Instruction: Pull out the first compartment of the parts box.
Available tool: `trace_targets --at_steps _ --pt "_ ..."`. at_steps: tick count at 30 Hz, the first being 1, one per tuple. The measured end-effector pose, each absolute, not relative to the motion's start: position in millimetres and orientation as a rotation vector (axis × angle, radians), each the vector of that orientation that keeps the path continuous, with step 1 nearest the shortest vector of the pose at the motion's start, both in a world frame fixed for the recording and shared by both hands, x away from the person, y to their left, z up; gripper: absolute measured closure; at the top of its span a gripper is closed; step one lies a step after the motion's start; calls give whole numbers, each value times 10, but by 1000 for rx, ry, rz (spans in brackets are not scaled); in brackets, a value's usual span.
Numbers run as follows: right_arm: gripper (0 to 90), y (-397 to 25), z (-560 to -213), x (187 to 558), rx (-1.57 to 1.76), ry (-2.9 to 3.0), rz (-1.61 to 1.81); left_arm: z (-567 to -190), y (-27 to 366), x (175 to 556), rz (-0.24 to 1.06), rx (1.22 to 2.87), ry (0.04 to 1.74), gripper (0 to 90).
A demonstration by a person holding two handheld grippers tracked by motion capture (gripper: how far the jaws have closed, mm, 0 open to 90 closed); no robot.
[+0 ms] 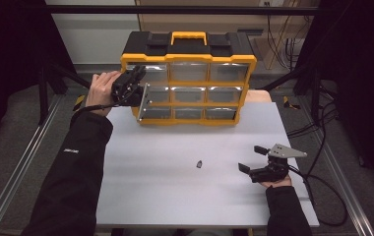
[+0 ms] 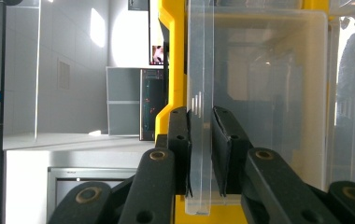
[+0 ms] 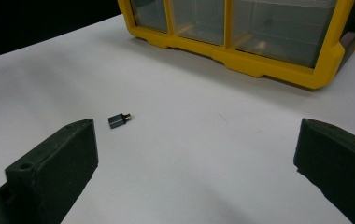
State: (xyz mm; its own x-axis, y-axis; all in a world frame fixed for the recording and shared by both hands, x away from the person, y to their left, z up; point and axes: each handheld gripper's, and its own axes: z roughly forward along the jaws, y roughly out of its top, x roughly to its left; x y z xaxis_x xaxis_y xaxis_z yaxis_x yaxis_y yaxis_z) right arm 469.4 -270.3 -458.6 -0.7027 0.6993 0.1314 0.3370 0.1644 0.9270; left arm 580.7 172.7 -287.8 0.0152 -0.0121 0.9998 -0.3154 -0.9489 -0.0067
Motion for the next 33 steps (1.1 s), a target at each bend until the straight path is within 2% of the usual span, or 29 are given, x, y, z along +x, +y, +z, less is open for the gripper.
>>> trace_targets --at_steps 33 --pt "3 -2708 -4580 4691 993 2118 1553 -2897 1735 5663 2053 2057 -366 782"
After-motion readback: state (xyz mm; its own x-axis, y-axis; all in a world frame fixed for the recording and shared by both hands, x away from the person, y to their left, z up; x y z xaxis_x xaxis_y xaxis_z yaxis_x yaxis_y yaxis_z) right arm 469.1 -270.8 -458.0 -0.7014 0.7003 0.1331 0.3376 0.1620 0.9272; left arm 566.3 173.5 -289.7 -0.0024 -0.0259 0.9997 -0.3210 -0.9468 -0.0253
